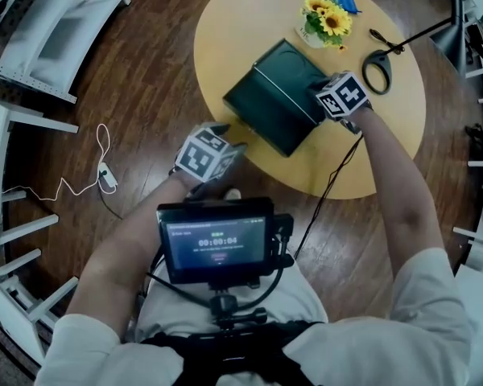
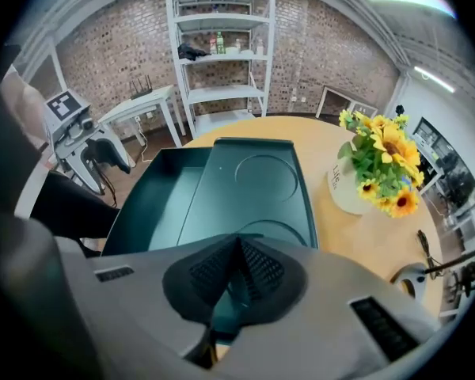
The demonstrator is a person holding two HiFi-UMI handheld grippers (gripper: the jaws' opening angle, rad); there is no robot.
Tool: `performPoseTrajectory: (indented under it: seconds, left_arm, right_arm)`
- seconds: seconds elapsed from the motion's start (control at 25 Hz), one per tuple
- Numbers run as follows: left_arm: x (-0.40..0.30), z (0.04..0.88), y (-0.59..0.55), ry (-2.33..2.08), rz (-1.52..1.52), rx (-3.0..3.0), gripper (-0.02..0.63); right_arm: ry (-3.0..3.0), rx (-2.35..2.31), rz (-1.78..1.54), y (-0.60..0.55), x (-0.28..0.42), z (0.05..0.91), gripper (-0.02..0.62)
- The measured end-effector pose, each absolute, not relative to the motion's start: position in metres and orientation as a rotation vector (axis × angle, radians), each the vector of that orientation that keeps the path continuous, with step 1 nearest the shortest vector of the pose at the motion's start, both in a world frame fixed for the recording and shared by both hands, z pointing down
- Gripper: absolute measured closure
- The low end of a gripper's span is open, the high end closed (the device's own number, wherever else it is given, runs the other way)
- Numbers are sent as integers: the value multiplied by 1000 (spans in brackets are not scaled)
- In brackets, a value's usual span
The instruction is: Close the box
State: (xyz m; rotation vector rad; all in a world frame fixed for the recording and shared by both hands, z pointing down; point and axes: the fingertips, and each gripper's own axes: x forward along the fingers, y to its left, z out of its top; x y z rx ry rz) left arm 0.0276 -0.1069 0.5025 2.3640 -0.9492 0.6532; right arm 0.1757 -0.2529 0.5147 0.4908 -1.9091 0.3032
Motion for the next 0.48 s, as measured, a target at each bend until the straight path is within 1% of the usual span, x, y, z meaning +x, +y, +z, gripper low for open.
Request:
performPoseTrajectory:
  seconds: [0.32,0.44,0.48]
  left_arm:
    - [56,519,-122,-956,672,2356,349]
    - [60,526,-124,-964,676,2352,387]
    - [60,529,-124,-969,675,2353,390]
  right_arm:
    - [-1944,451,362,-265,188,522,589]
    - [-1948,457,364,-265,190,523,589]
    - [-1950,460,358,-265,189,523,589]
